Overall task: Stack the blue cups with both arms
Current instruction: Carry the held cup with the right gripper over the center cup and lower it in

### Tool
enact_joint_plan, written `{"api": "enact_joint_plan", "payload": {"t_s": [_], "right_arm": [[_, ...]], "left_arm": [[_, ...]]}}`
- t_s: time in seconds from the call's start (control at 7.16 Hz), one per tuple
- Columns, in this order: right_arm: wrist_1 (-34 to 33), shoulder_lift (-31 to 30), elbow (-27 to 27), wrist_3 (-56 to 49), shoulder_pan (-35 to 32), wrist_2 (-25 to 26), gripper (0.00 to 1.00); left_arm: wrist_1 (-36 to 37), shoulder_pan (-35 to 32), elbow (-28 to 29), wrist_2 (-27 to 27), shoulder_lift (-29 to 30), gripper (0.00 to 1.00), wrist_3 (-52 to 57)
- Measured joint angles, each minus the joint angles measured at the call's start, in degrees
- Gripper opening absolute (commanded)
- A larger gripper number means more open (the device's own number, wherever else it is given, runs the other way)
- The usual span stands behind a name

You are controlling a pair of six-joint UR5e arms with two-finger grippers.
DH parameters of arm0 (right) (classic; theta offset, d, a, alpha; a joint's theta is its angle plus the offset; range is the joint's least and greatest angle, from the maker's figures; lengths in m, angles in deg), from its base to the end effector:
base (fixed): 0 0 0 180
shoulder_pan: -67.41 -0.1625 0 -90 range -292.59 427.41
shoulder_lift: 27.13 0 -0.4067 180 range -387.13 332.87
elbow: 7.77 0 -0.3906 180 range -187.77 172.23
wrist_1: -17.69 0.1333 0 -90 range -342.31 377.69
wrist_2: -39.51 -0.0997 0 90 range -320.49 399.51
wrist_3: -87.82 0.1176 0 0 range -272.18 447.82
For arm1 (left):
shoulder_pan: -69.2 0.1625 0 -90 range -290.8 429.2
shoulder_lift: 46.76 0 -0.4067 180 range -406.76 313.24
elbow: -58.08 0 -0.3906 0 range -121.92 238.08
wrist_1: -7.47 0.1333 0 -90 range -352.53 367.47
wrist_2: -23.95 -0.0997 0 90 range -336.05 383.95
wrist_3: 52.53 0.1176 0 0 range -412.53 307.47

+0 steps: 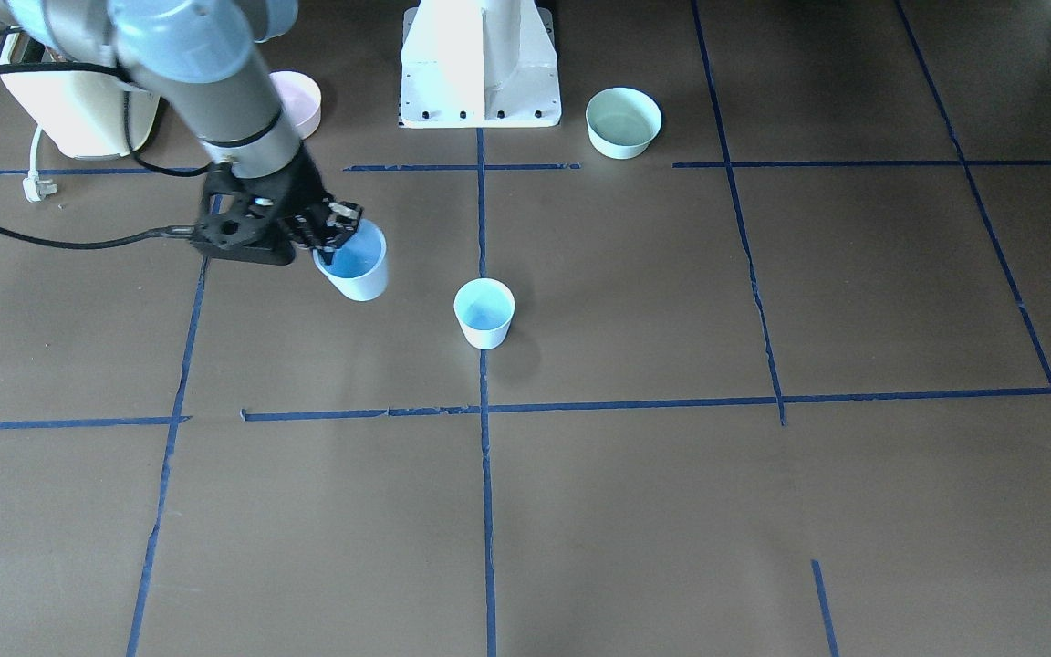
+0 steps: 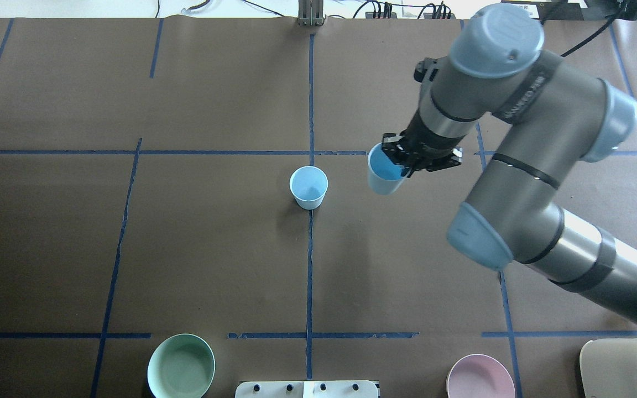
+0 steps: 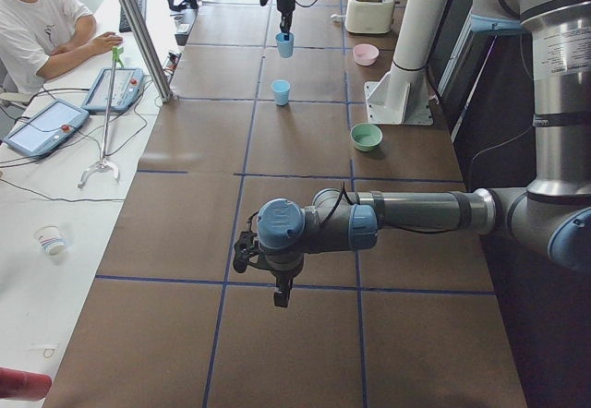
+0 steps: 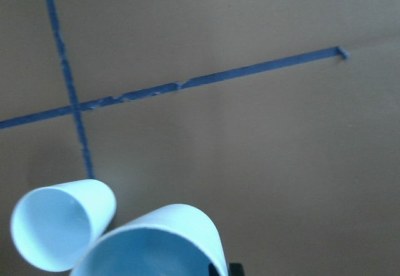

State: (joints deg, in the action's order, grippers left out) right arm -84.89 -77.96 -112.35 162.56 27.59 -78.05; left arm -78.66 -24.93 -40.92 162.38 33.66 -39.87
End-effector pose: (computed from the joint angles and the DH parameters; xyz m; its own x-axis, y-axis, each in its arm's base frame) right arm -0.4345 -0.4650 0.1757 0.6456 0.2345 0.7268 -0.1698 0.9719 -0.1627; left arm -0.0752 -0.4119 0.6530 0.6574 0.1148 -0.7448 -0.0741 0.9934 0.0878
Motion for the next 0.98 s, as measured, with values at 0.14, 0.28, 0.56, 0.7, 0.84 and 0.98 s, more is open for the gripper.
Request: {"api": "enact_joint_plan", "payload": {"t_s": [0.14,0.28,0.56,0.7,0.84,0.98], "right_arm": [[-0.34,5.91,4.37,4.85,2.4,2.11,0.0],[-0.41,8.9,7.03,7.33,3.78,3.68,0.0],[-0.09,9.89,8.71,8.61,5.18,5.39,0.0],[1.06,9.61,9.18,8.95,5.74,6.18,0.0],[2.44,9.32,9.66,9.49,6.15,6.65,0.0],[3.33,9.17,10.09,9.85,6.43,7.05,0.0]], "left_arm": [[0.0,0.0,0.02,0.0,0.0,1.0,0.0],[0.0,0.0,0.05,0.0,0.0,1.0,0.0],[0.0,0.0,0.04,0.0,0.0,1.0,0.0],[0.0,0.0,0.04,0.0,0.0,1.0,0.0],[0.0,0.0,0.05,0.0,0.0,1.0,0.0],[0.0,0.0,0.09,0.0,0.0,1.0,0.02]]}}
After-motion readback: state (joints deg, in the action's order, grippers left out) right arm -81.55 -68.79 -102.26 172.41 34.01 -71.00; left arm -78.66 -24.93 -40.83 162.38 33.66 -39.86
